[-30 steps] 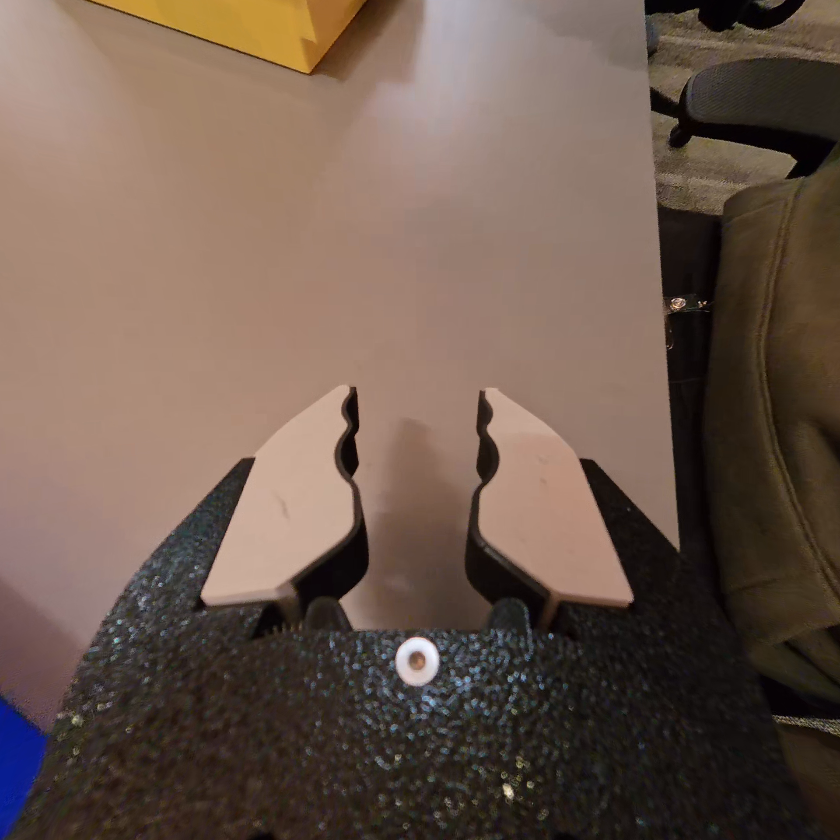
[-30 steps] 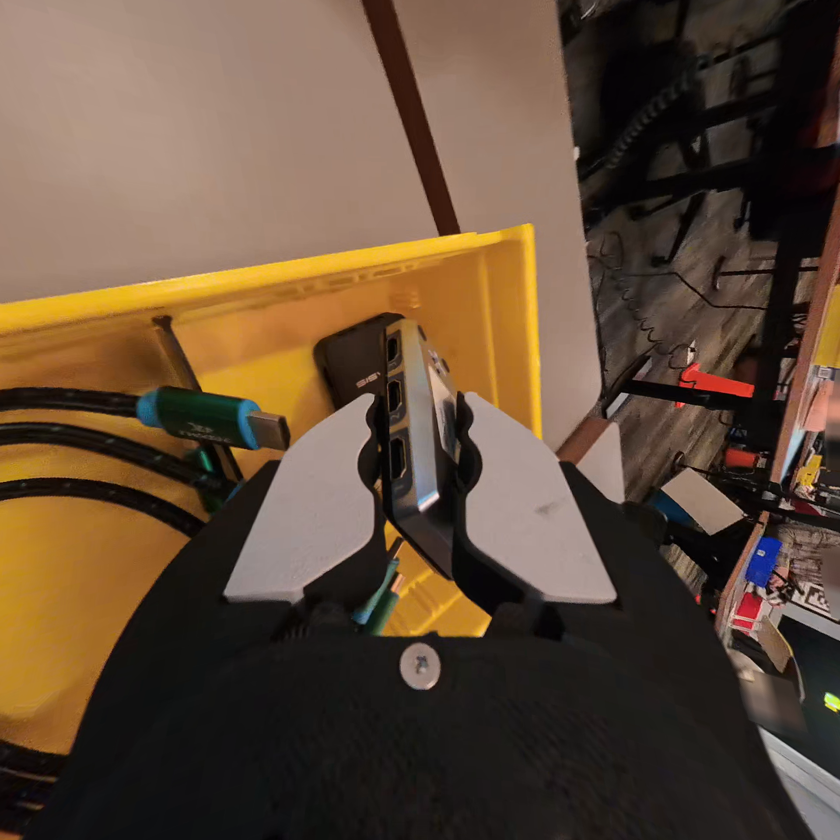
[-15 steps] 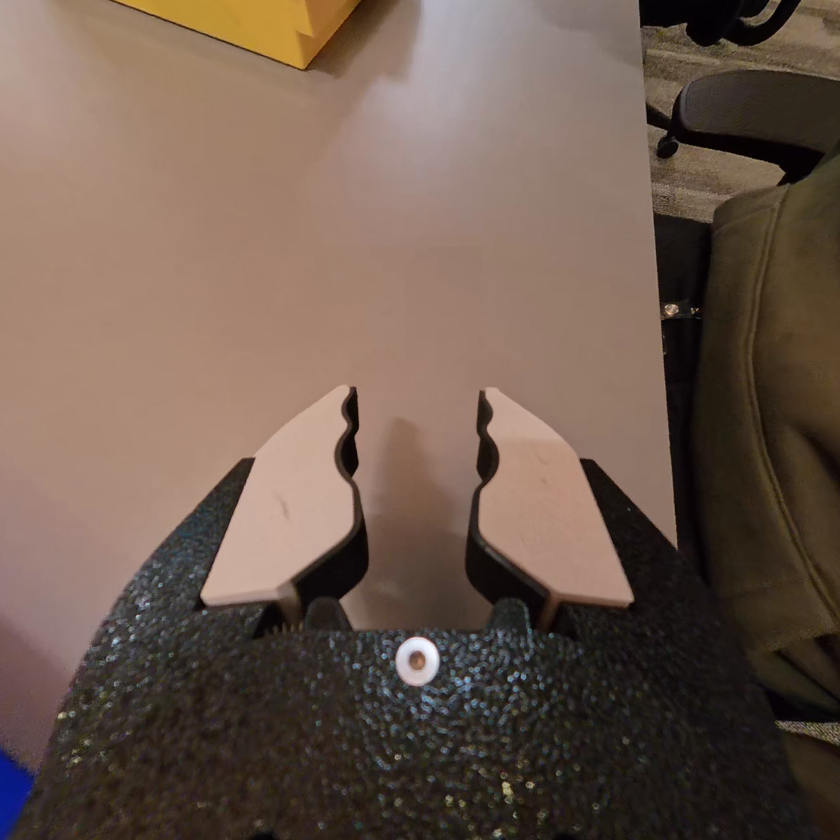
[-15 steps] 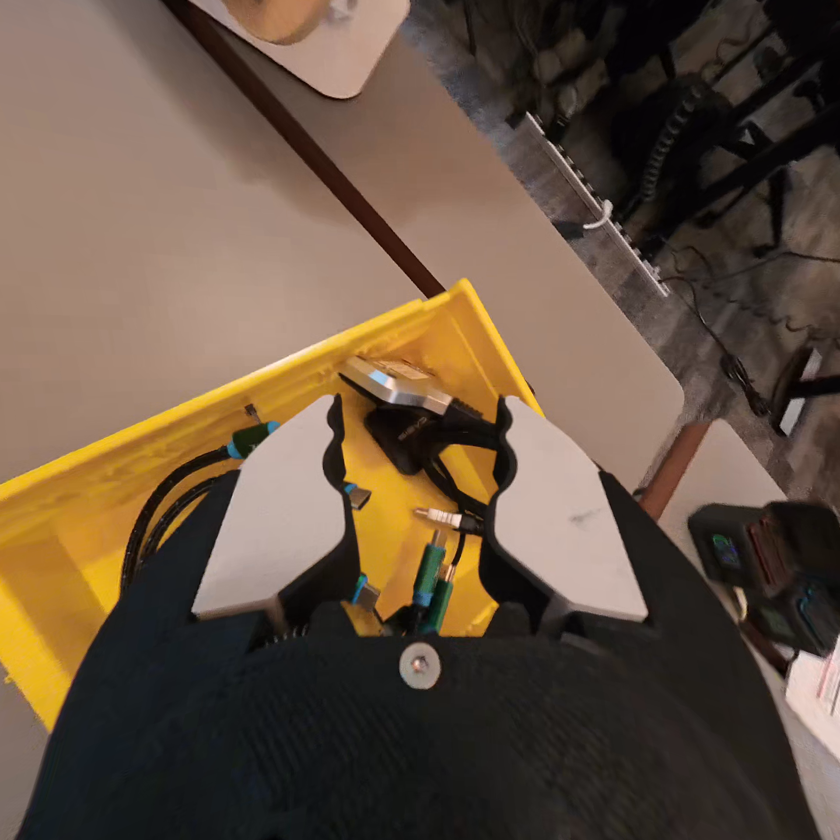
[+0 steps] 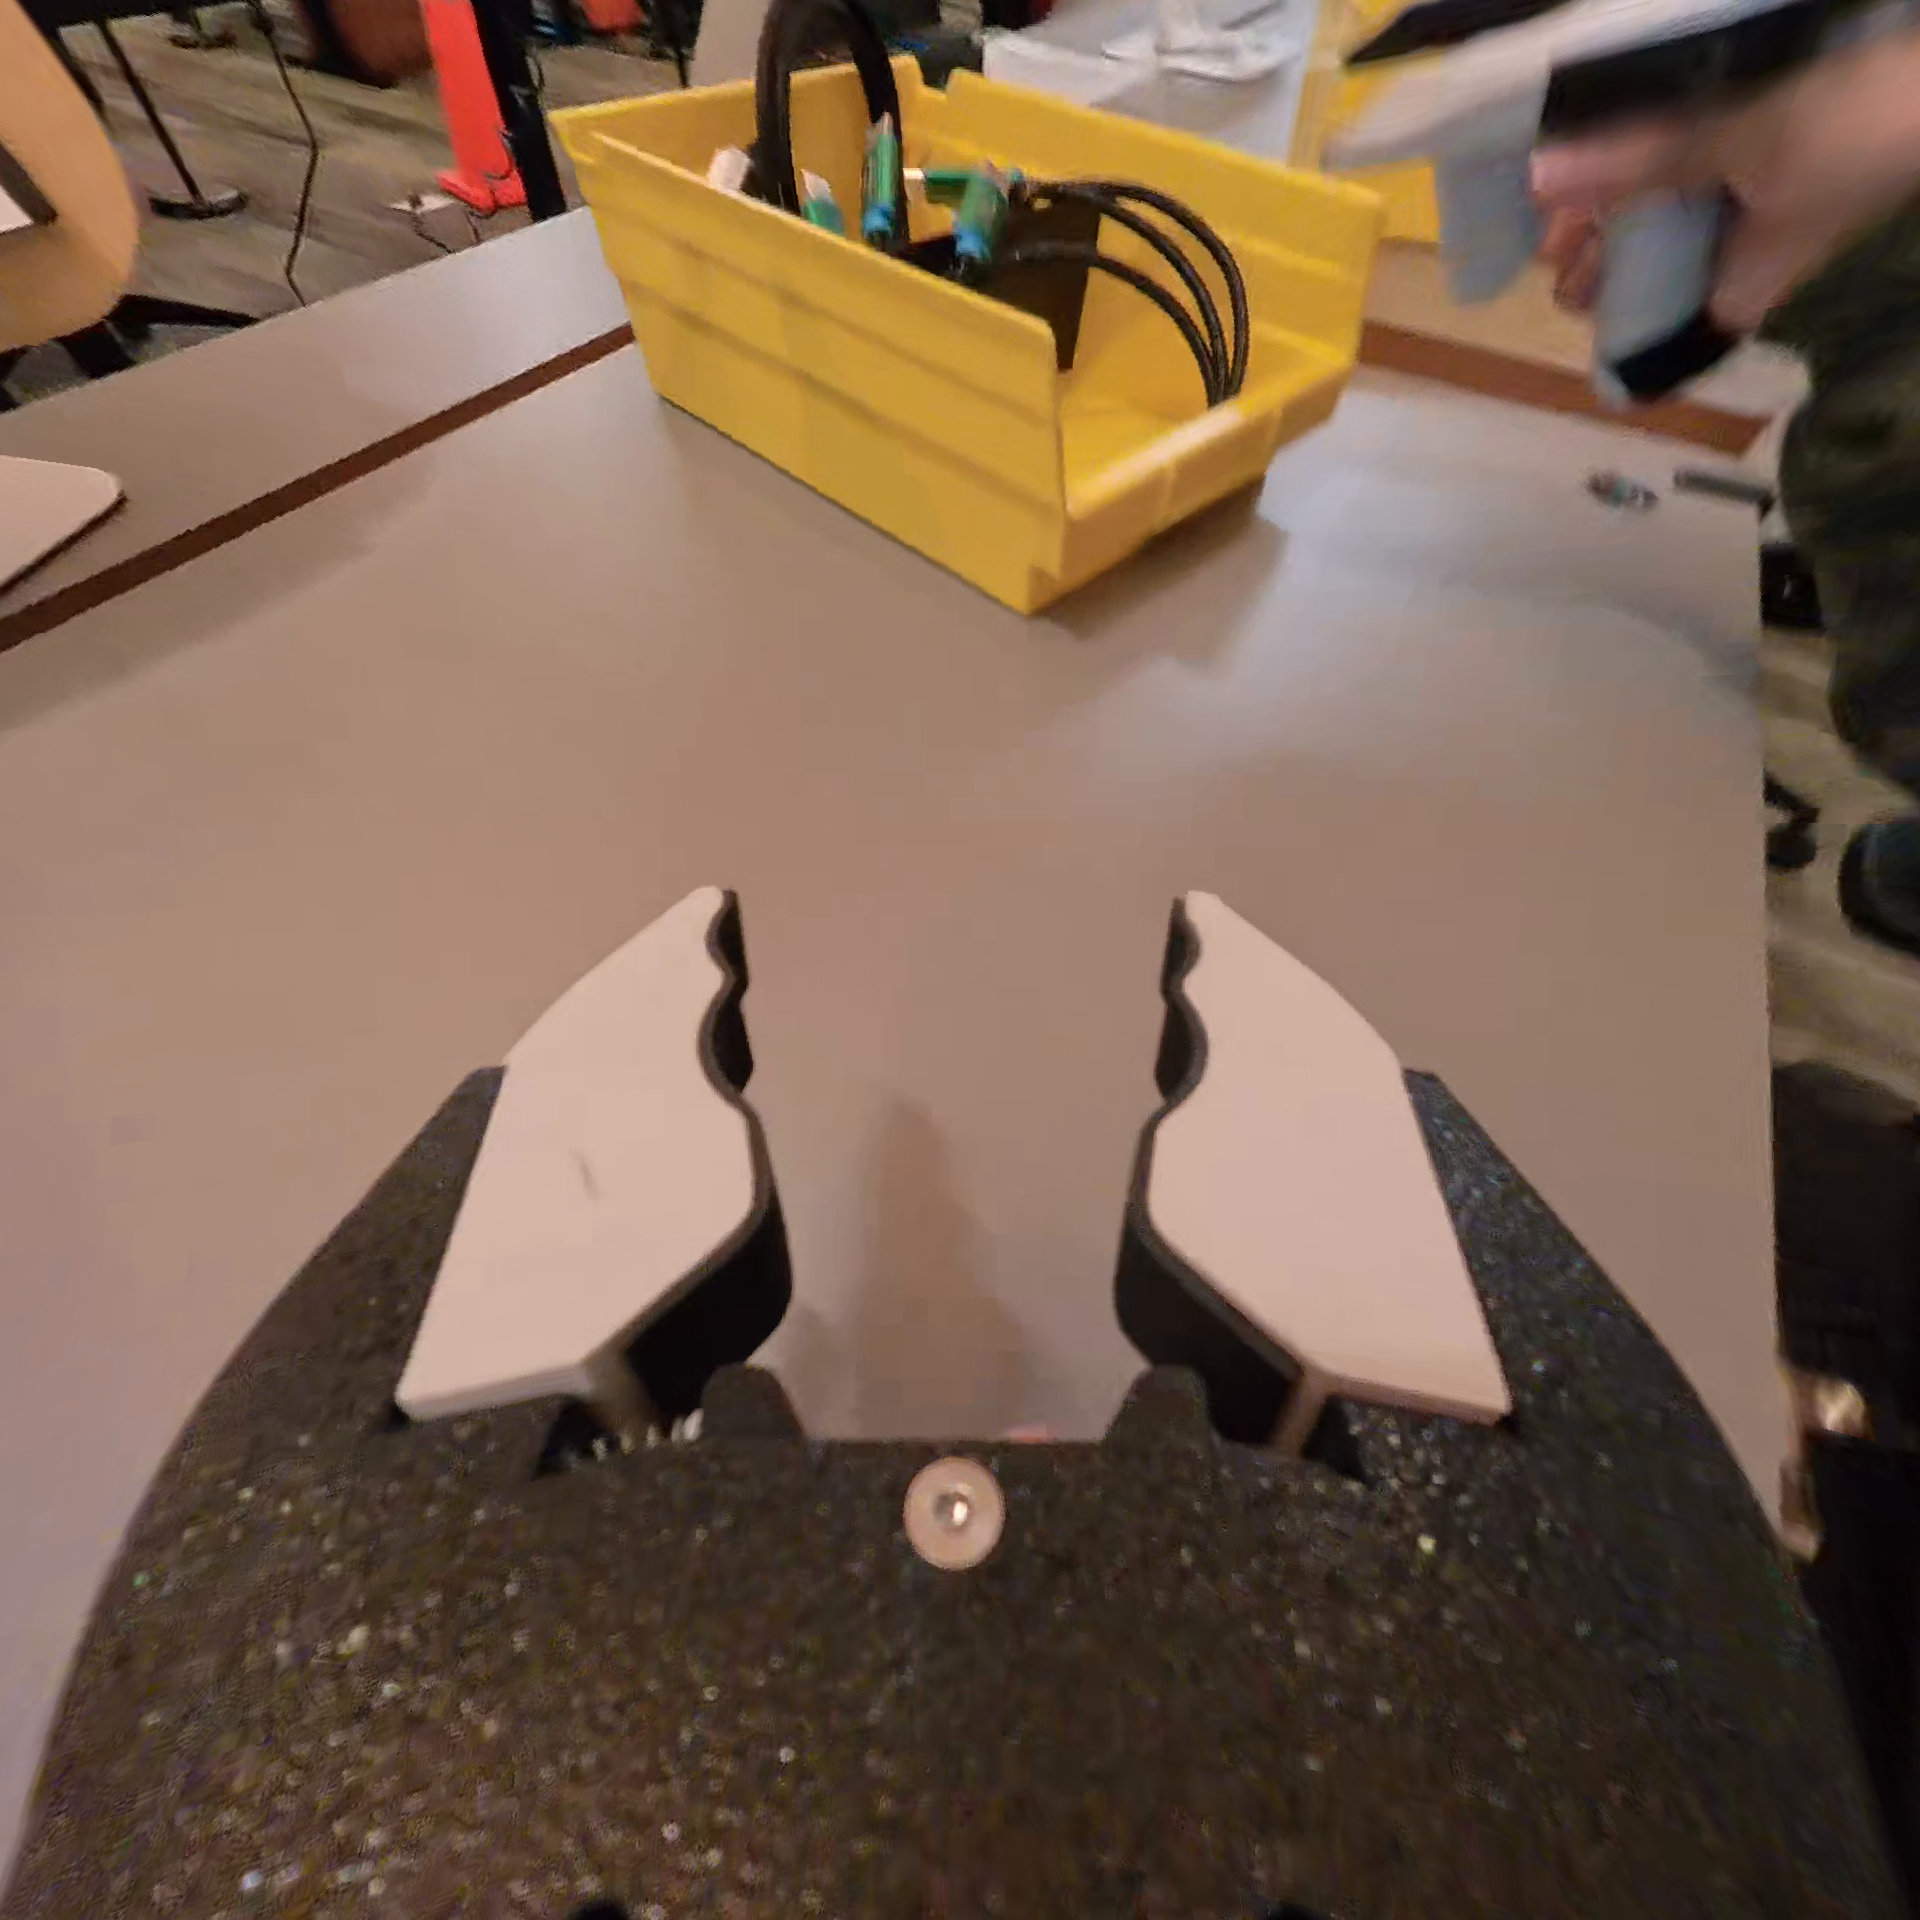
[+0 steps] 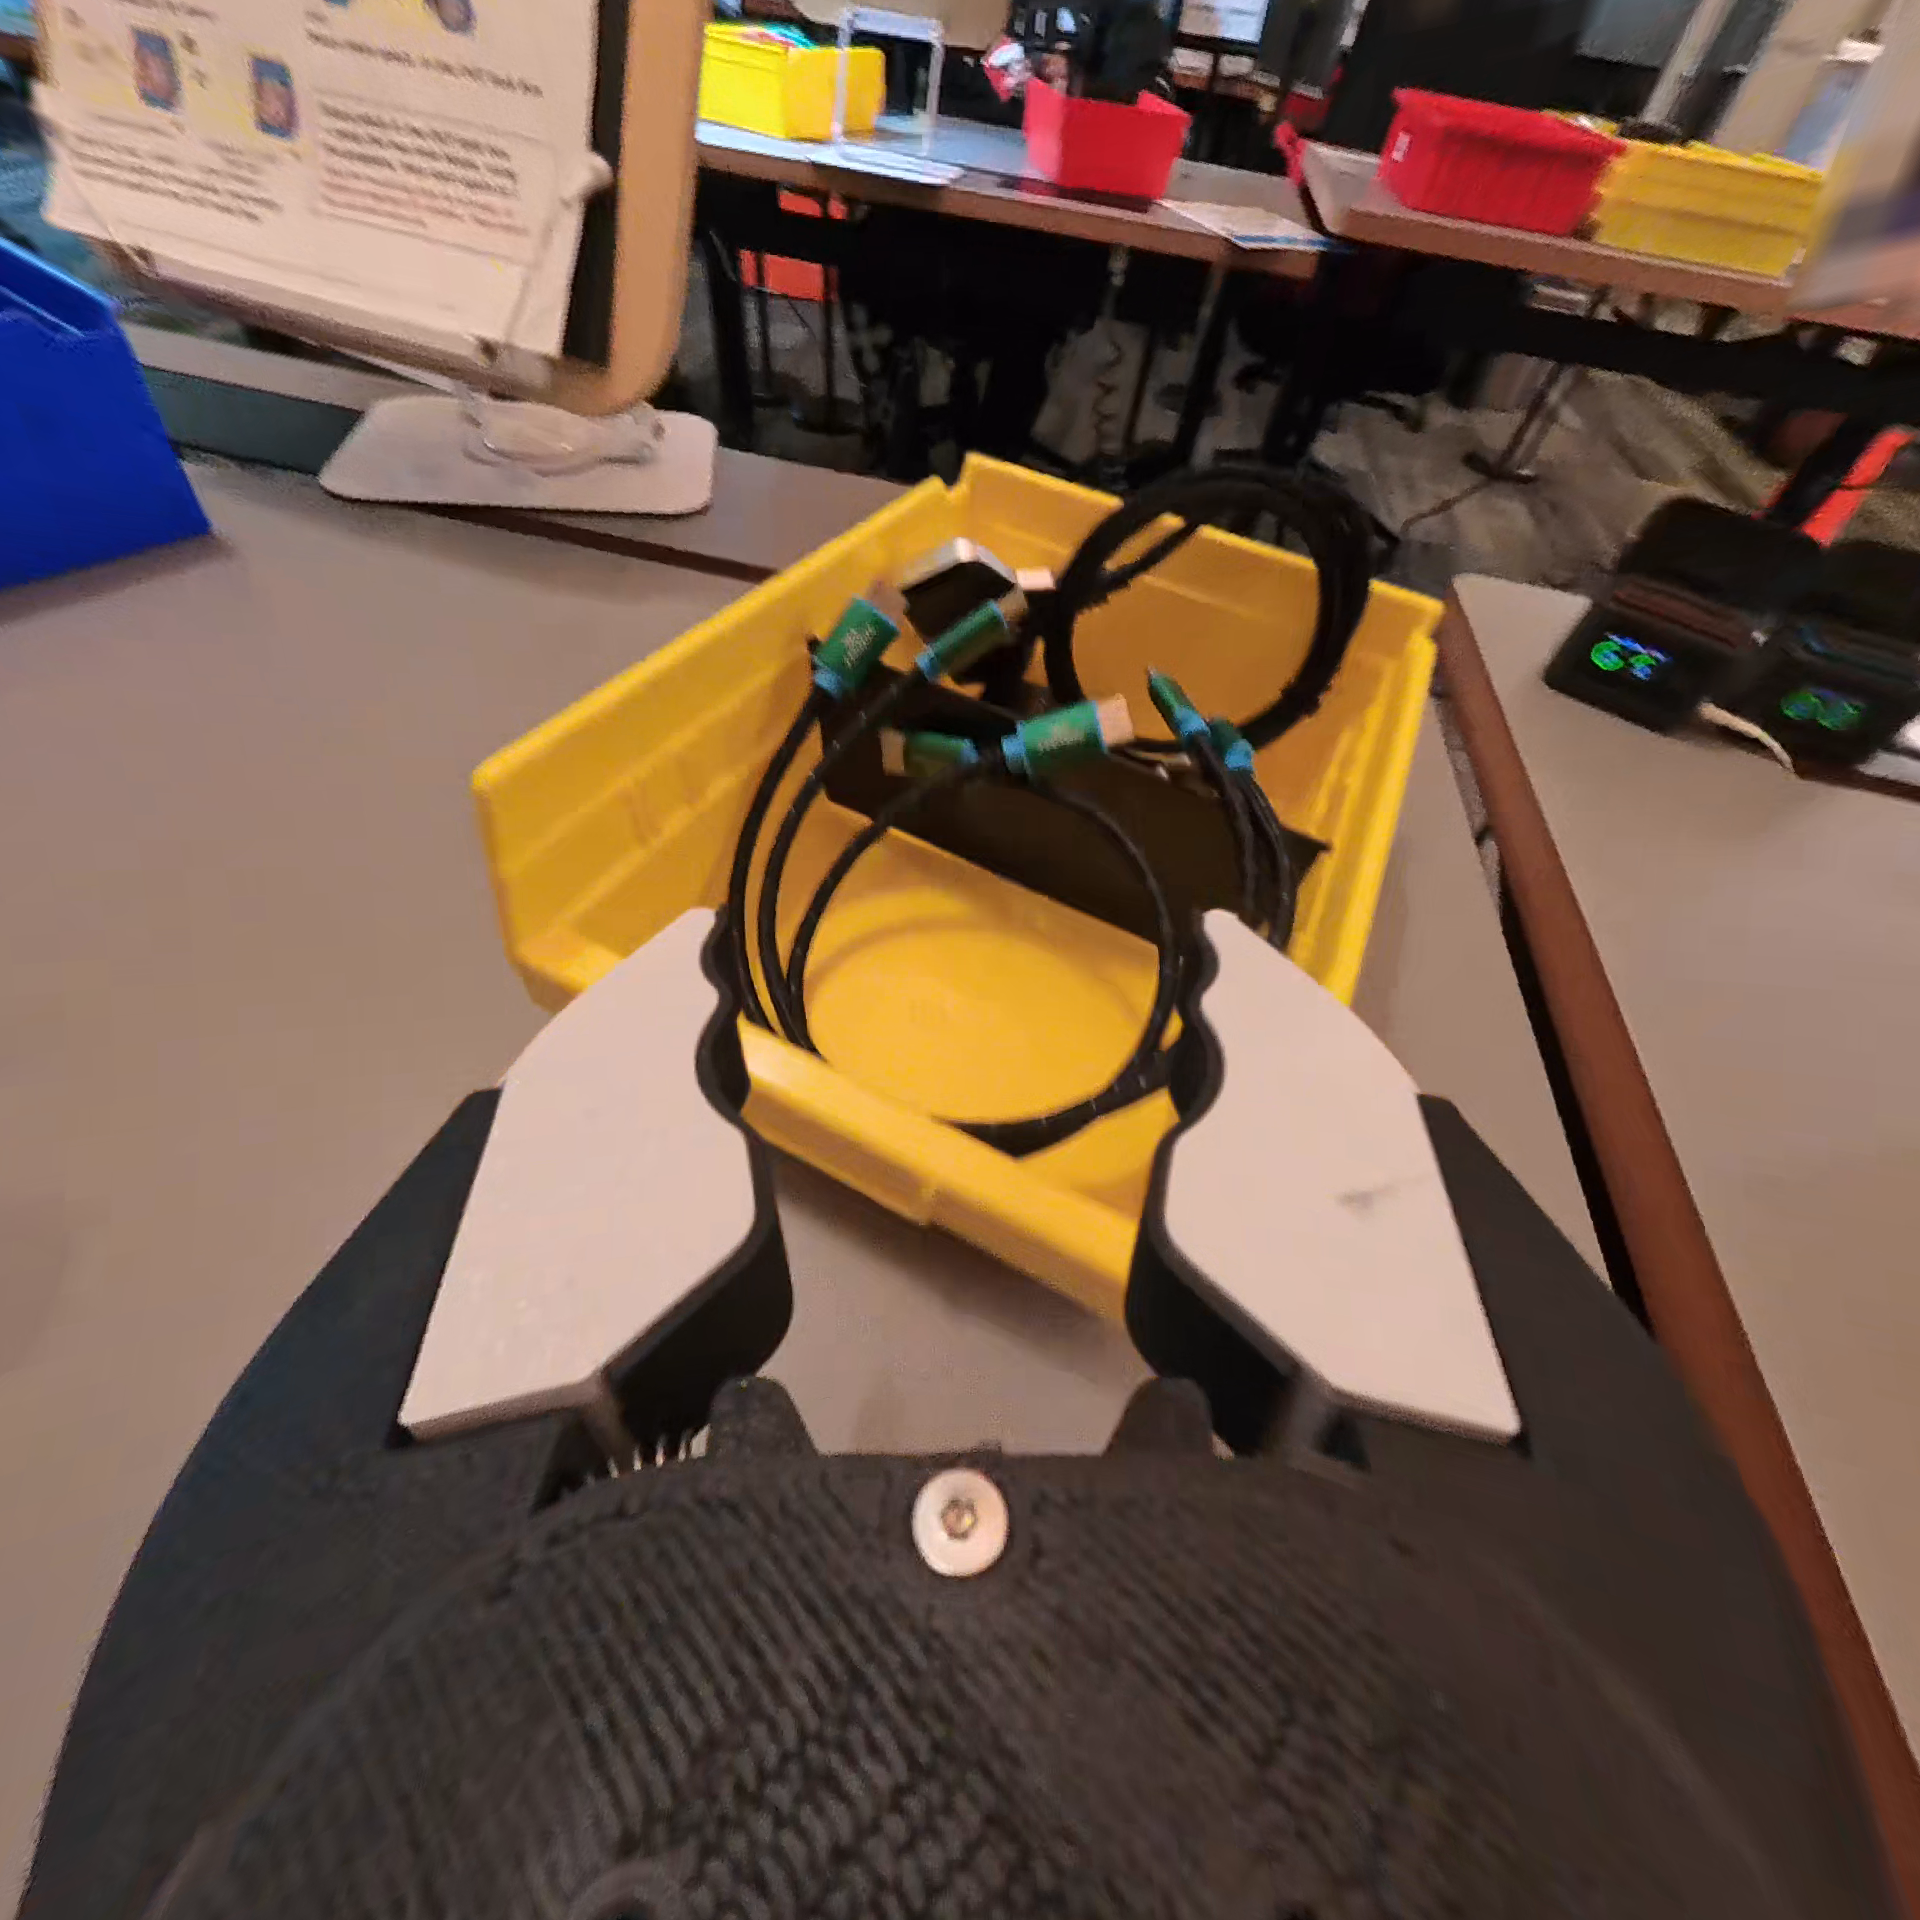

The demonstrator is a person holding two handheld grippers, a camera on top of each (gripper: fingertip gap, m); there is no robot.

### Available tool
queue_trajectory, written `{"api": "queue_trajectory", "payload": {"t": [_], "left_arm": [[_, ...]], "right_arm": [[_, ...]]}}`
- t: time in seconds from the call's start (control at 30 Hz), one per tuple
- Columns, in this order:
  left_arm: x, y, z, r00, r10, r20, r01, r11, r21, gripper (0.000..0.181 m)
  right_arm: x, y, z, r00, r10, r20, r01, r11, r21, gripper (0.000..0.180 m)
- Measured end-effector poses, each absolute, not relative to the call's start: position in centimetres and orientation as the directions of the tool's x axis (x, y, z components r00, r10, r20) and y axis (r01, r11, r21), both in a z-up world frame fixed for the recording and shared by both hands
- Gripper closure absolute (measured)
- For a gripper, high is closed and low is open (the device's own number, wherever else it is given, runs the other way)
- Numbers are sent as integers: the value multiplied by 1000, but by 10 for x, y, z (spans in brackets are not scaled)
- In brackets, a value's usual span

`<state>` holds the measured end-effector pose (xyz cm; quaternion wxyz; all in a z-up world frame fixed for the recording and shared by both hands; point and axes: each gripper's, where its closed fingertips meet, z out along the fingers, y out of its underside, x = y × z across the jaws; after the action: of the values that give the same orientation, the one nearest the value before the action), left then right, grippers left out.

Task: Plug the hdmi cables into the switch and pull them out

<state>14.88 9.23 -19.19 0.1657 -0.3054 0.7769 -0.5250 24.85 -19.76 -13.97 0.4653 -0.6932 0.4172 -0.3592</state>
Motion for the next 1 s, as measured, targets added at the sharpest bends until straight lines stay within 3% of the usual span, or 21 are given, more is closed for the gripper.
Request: {"api": "queue_trajectory", "payload": {"t": [0.1, 0.23, 0.3, 0.37, 0.47, 0.5, 0.57, 0.7, 0.87, 1.0], "left_arm": [[158, 45, -186, -775, -624, 93, -323, 266, -908, 92], [175, 17, -182, -727, -684, 68, -339, 271, -901, 90], [180, 22, -181, -673, -738, 58, -333, 232, -914, 90], [181, 39, -183, -621, -782, 54, -327, 197, -924, 95], [182, 93, -186, -502, -865, -13, -336, 209, -918, 94], [182, 118, -186, -449, -892, -54, -334, 223, -916, 94], [180, 175, -183, -320, -938, -130, -341, 242, -908, 94], [161, 283, -180, -70, -982, -178, -411, 191, -891, 94], [149, 349, -183, 54, -986, -158, -433, 120, -894, 100], [158, 371, -192, 70, -973, -218, -458, 163, -874, 109]], "right_arm": [[244, -204, -144, 370, -919, 138, -241, -239, -941, 99], [242, -215, -159, 314, -933, 177, -327, -282, -902, 91], [251, -268, -163, 80, -966, 246, -377, -258, -890, 98], [258, -294, -181, 10, -992, 129, -404, -122, -906, 96], [272, -293, -222, 103, -992, -74, -474, 16, -880, 93], [275, -282, -225, 167, -976, -137, -460, 45, -887, 101], [279, -265, -225, 267, -946, -186, -455, 47, -889, 135], [286, -261, -215, 293, -951, -96, -397, -30, -917, 162], [268, -253, -220, 428, -871, 241, -418, -427, -802, 162], [250, -231, -220, 498, -838, 224, -372, -439, -818, 161]]}}
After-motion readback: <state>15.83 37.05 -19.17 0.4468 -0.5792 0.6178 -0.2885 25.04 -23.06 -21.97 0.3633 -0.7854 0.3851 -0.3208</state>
